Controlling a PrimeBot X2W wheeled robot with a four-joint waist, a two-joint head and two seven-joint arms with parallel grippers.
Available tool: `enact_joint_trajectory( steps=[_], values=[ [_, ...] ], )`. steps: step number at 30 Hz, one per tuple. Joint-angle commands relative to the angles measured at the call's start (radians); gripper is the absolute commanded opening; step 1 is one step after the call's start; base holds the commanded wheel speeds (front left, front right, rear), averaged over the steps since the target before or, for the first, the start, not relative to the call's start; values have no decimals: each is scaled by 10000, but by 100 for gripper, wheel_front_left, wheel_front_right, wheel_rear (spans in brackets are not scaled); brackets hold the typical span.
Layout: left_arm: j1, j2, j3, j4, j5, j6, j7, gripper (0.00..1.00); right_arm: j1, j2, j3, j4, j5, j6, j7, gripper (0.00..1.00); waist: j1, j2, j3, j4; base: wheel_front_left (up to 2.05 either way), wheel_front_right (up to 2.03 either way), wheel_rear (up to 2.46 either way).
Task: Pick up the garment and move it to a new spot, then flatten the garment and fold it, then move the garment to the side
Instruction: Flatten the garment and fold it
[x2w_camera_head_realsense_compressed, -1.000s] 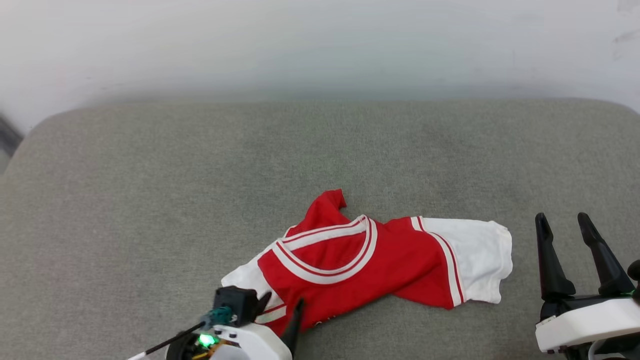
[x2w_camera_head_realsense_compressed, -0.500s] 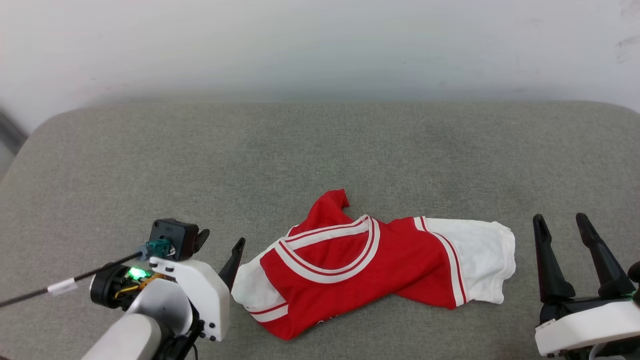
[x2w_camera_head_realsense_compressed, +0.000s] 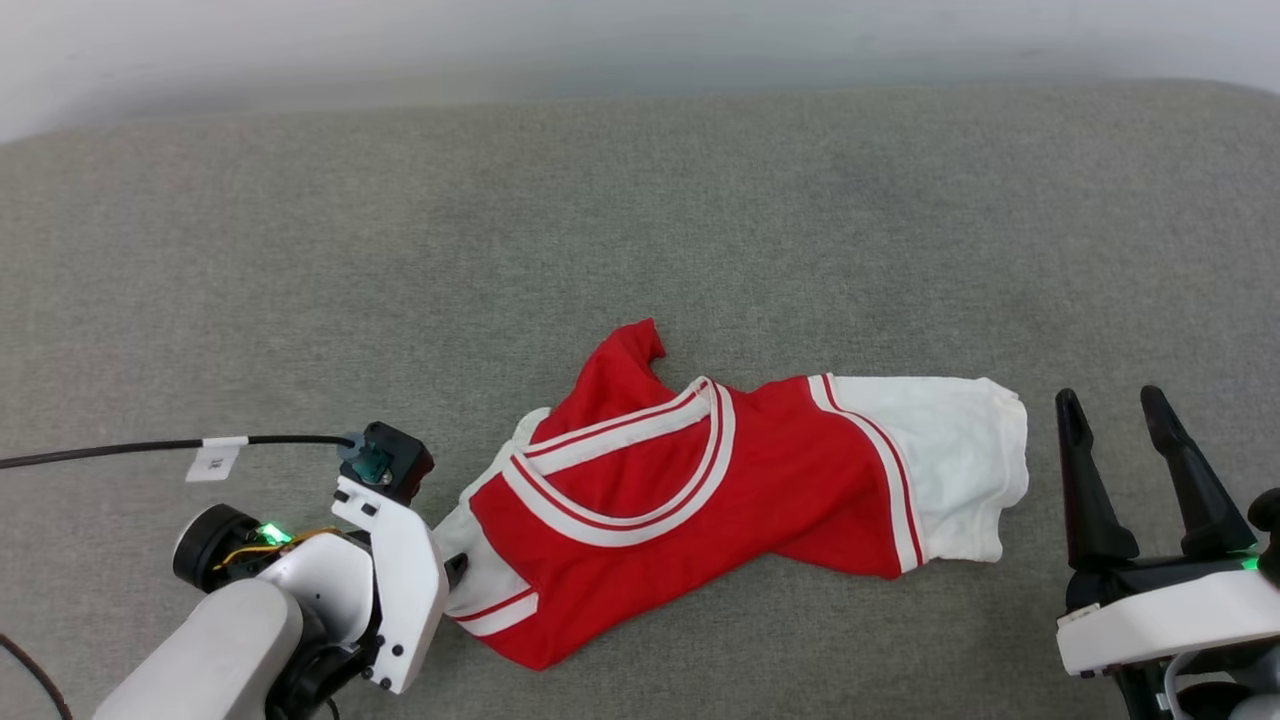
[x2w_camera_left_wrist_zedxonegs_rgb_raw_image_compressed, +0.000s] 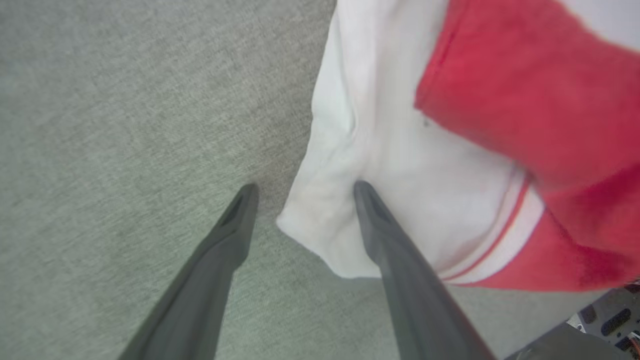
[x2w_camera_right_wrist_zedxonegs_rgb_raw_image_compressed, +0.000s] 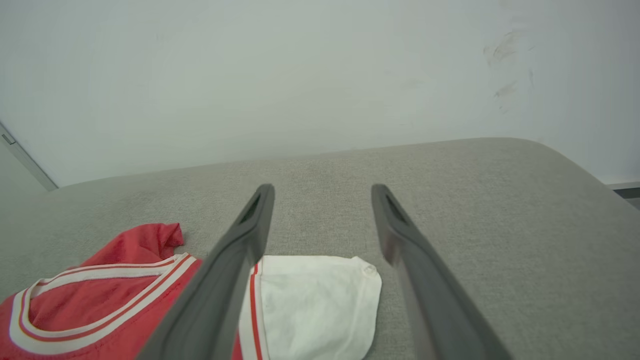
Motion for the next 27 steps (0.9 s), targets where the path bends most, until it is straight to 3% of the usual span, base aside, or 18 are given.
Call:
enact_joint_trajectory(
  steps=[1, 2, 3, 5, 8, 14, 18, 24, 27],
  values=[
    [-170, 42, -121, 198, 69, -67, 179, 100, -99, 18, 27, 49, 38, 1, -52, 100, -1, -1, 127, -113, 0, 0, 0],
    [-185, 25, -254, 367, 101, -133, 344, 93, -127, 17, 25, 85, 52, -1, -80, 100, -1, -1, 146, -124, 0, 0, 0],
    [-189, 9, -401, 516, 157, -210, 488, 75, -163, 17, 35, 113, 66, -1, -105, 100, -1, -1, 163, -134, 0, 0, 0],
    [-155, -122, -694, 734, 147, -418, 716, 0, -219, 18, 51, 179, 95, 1, -128, 100, -1, -1, 169, -150, 0, 0, 0],
    [-234, -367, -802, 746, 185, -528, 431, 0, -215, 17, 2, 278, 135, 1, -172, 100, -1, -1, 95, -109, 0, 0, 0],
    [-481, -403, -192, 226, 606, 11, -1118, 0, -99, 18, -115, 355, 82, 1, -120, 100, -1, -1, -240, 151, 0, 0, 0],
    [48, -202, 711, -610, 737, 1120, -2346, 0, 7, 17, -181, 310, 34, -1, 0, 100, -1, -1, -634, 423, 0, 0, 0],
    [1811, -48, 1987, -1369, 58, 2727, -3009, 0, 188, 15, -290, 220, 62, -1, 125, 100, -1, -1, -881, 632, 0, 0, 0],
    [2611, -169, 2293, -1377, -313, 3108, -3143, 0, 228, 15, -301, 230, 67, -1, 126, 100, -1, -1, -924, 660, 0, 0, 0]
  ],
)
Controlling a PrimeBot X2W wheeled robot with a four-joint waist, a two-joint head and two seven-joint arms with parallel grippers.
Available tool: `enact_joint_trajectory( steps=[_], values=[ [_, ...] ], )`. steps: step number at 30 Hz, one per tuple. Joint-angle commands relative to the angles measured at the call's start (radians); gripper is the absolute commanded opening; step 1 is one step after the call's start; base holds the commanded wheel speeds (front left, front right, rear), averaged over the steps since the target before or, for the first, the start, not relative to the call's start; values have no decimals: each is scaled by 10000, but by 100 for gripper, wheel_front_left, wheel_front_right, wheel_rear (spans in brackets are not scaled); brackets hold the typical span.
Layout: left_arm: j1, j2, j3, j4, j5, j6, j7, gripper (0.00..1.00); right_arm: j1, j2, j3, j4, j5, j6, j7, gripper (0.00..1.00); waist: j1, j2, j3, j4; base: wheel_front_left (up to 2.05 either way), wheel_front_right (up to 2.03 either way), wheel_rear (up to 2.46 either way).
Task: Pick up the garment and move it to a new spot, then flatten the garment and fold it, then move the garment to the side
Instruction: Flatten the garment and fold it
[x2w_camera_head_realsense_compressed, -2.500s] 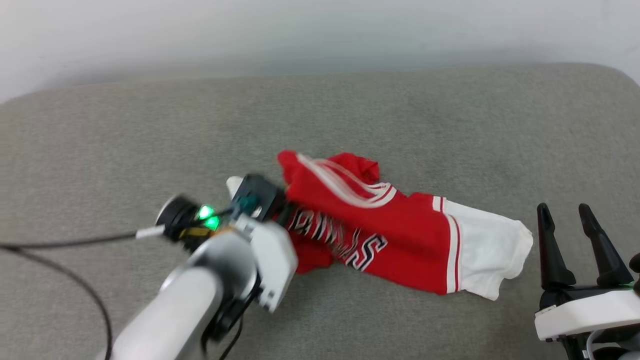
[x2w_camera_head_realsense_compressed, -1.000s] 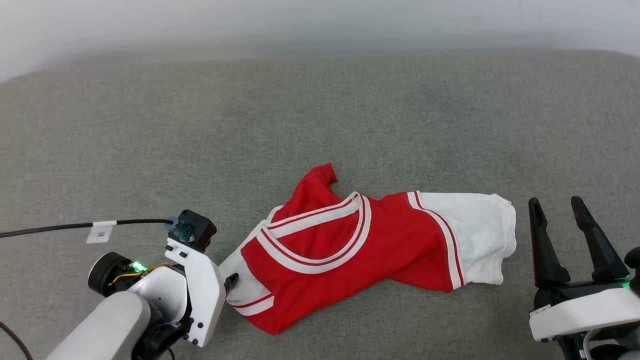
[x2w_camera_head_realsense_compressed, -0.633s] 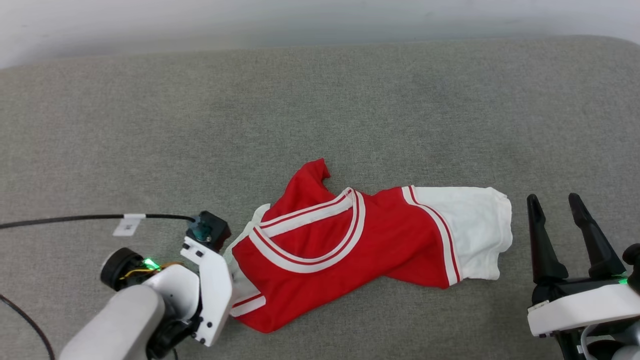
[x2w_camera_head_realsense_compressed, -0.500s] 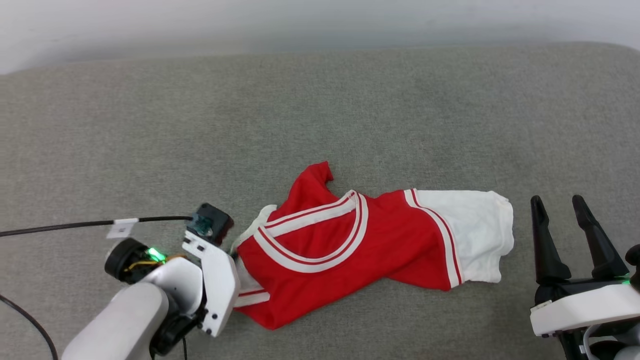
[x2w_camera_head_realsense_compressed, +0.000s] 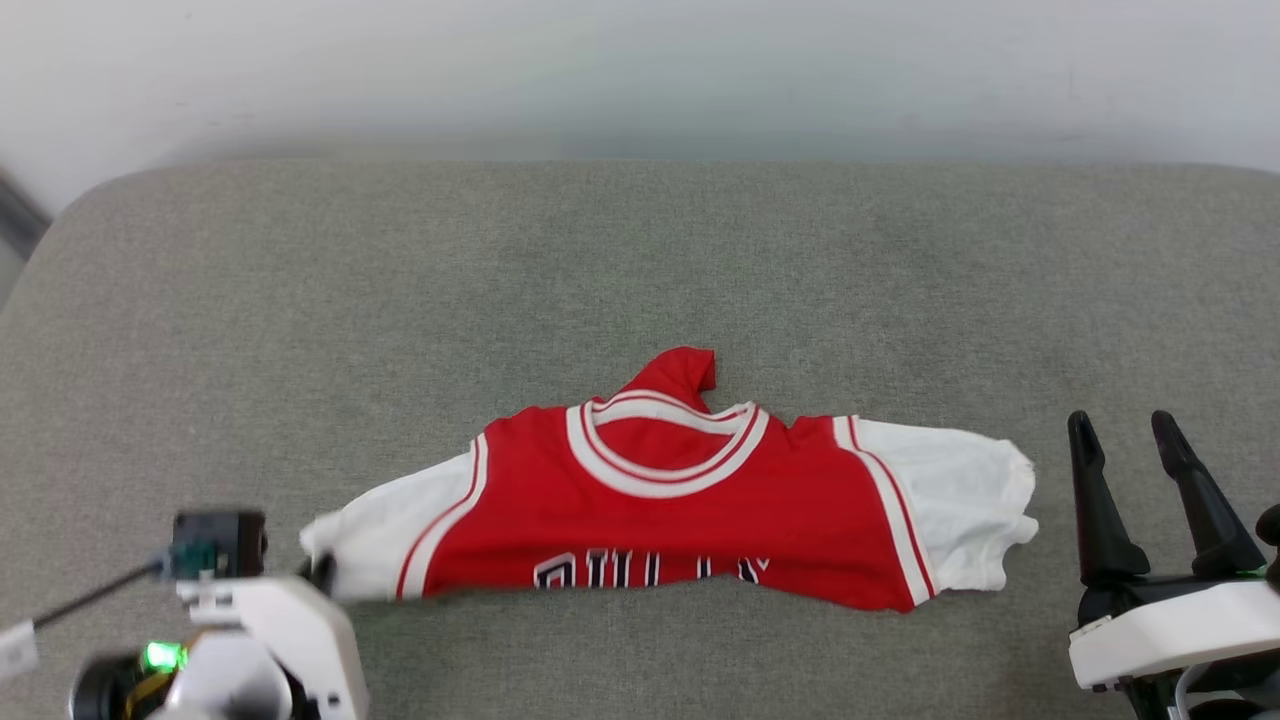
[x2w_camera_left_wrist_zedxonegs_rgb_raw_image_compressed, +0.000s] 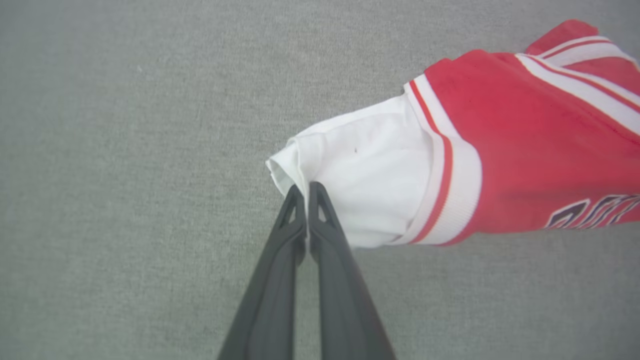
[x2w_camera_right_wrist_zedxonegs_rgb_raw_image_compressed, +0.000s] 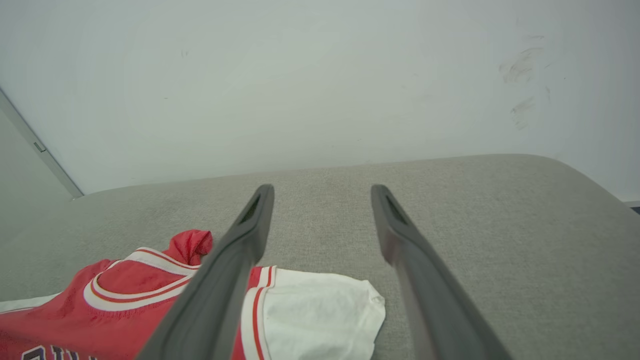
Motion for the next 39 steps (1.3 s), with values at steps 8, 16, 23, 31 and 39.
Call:
enact_joint_trajectory(
  steps=[8, 16, 23, 31, 39],
  values=[
    [1959, -1217, -60, 1284, -1399, -194, -389, 100, 257, 12, 52, -2, -63, -3, 177, 100, 0, 0, -244, -60, 0, 0, 0],
    [1102, -1331, 69, 1441, -378, -478, -2488, 100, 532, 12, 82, 20, -188, -3, 438, 100, 0, 0, -730, -90, 0, 0, 0],
    [522, -1025, -108, 231, 830, -338, -3703, 100, 796, 12, 35, -11, -208, -3, 641, 100, 0, 0, -1118, -154, 0, 0, 0],
    [174, -1143, -220, -782, 1595, -126, -4660, 100, 765, 12, -331, 281, -181, -1, 1410, 100, 0, 0, -1040, -109, 0, 0, 0],
    [-237, -1343, -211, -1312, 1768, -37, -5024, 100, -775, -571, -1065, 1706, 479, -1, 4650, 100, 0, 0, -229, 365, 0, 0, 0]
  ],
)
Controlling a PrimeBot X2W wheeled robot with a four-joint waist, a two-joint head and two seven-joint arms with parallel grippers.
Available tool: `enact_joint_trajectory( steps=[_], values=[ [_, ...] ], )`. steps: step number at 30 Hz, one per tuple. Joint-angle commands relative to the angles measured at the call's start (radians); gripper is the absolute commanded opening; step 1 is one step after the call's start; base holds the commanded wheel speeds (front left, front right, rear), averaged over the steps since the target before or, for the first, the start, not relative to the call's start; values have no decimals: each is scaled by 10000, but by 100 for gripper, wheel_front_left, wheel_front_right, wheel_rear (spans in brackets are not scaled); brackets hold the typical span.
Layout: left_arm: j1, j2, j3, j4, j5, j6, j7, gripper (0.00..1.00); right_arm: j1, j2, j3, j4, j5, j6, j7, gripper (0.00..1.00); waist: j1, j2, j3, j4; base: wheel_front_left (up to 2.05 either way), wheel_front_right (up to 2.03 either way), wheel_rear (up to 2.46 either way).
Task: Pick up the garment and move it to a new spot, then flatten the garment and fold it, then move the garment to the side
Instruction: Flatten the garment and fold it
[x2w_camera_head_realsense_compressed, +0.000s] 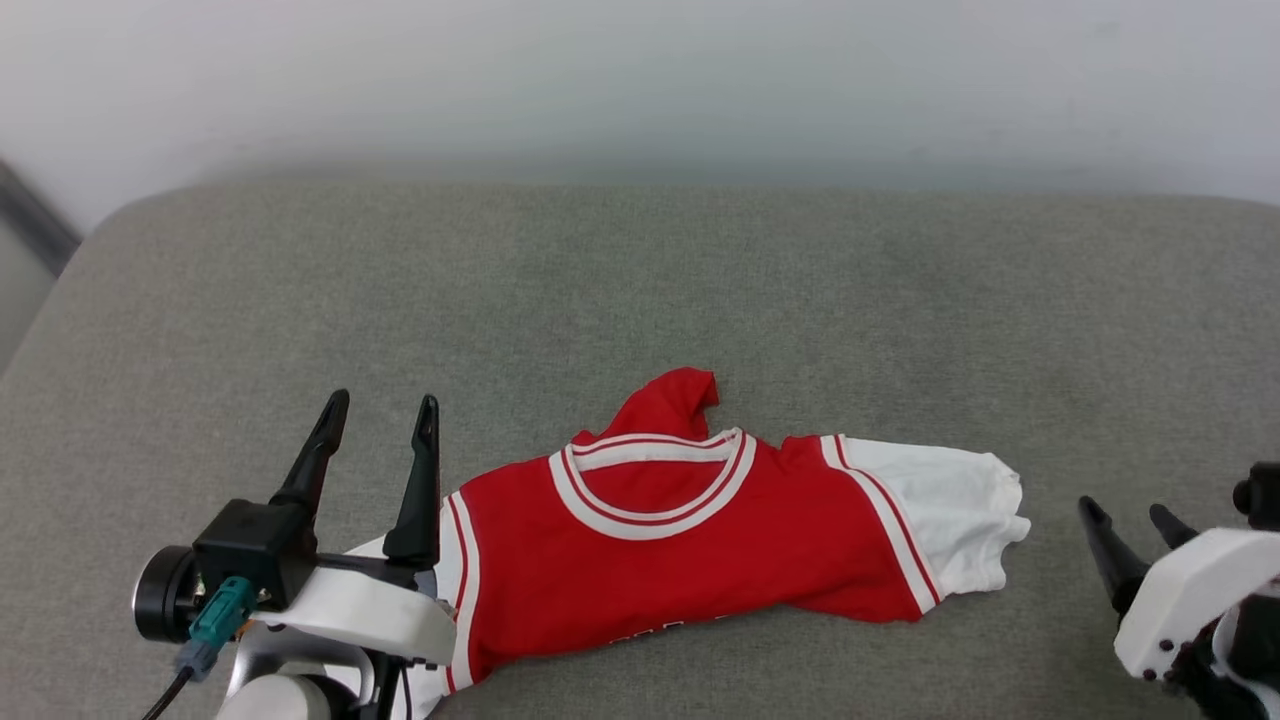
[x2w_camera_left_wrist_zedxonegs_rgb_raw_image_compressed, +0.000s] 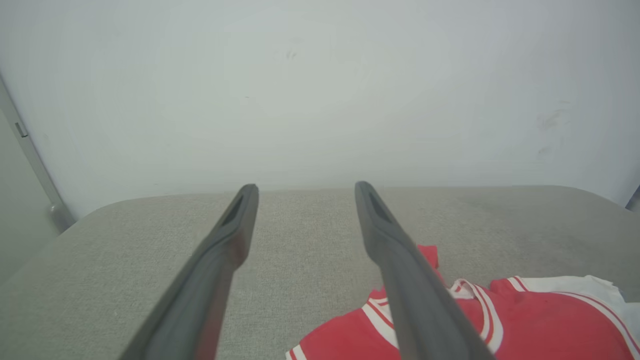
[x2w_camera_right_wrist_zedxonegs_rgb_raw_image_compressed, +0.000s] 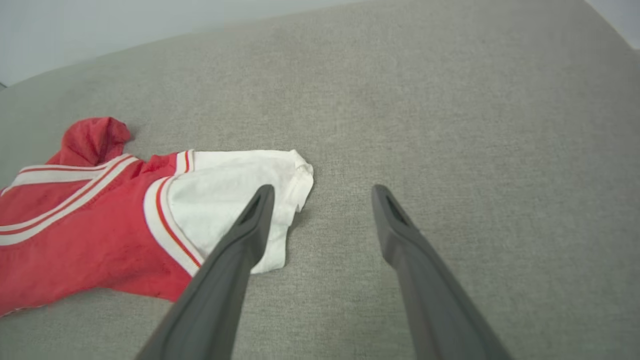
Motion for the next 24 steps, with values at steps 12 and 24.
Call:
enact_joint_trajectory(
  steps=[12, 24],
  values=[
    [-991, -382, -100, 156, -13, -319, -422, 100, -2994, -1203, 854, 2779, 667, -3, 3346, 100, 0, 0, 1682, 938, 0, 0, 0],
    [-602, -308, -32, 883, -472, -412, -259, 100, -3284, -1254, 1574, 4526, 1257, -3, 3894, 0, 0, 0, 1506, 861, 0, 0, 0]
  ],
)
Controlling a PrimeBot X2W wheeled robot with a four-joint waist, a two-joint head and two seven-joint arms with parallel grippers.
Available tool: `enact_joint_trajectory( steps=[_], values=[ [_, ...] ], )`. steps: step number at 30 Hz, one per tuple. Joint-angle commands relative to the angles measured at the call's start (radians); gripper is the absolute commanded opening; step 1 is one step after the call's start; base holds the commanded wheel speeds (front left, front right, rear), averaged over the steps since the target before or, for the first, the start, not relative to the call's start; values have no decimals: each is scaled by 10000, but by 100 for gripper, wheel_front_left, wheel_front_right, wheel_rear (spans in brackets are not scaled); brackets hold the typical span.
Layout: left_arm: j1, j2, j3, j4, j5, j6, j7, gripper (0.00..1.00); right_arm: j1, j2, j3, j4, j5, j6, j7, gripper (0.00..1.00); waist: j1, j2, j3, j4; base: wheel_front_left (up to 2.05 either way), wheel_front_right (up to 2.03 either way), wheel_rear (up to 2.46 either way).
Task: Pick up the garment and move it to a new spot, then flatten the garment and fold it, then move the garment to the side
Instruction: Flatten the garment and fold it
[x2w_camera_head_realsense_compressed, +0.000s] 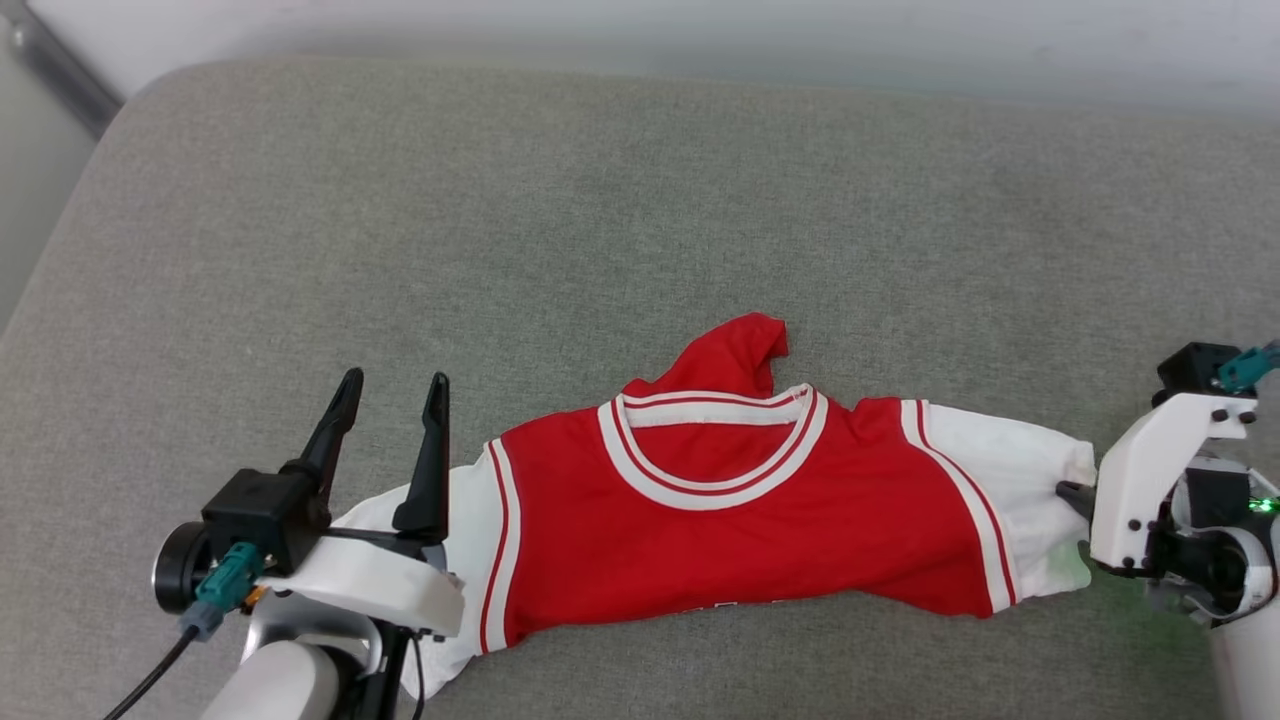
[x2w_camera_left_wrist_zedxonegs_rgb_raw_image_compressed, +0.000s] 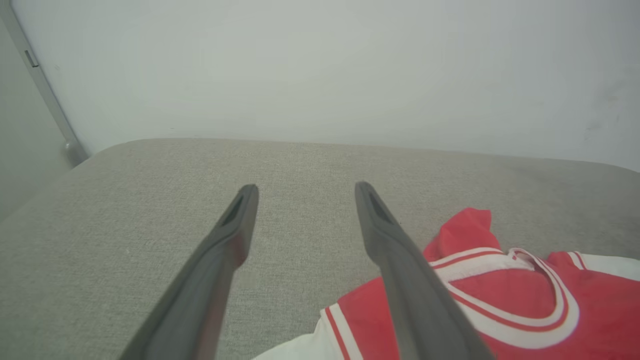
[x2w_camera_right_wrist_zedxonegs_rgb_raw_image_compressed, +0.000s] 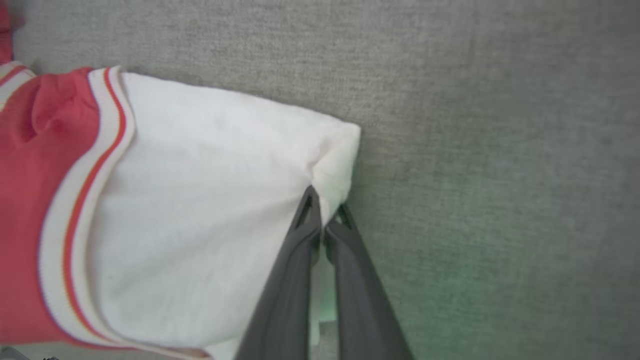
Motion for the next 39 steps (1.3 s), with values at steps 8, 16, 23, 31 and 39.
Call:
enact_joint_trajectory(
  steps=[8, 16, 23, 31, 39],
  values=[
    [372, 891, 573, 455, -1344, -488, 1543, 100, 364, -251, -53, -1106, 125, -3, -820, 0, 0, 0, -731, -483, 0, 0, 0],
    [614, 1863, 622, 1442, -2977, -1193, 4273, 100, 1062, -31, -358, -2712, -67, -1, -607, 0, 0, 0, -724, -1035, 0, 0, 0],
    [652, 2205, 26, 2752, -4083, -1666, 6888, 100, 1466, 376, -403, -3481, -125, -1, -440, 0, 0, 0, -267, -1544, 0, 0, 0],
    [69, 1756, -402, 3218, -3882, -2017, 6874, 0, 1516, 389, -293, -3566, -68, -3, -859, 0, 0, 0, -295, -1630, 0, 0, 0],
    [-1036, 1799, 57, 2729, -2483, -1509, 4666, 0, 1204, 104, -246, -3382, -397, -3, -1845, 0, 0, 0, -1164, -1399, 0, 0, 0]
  ],
)
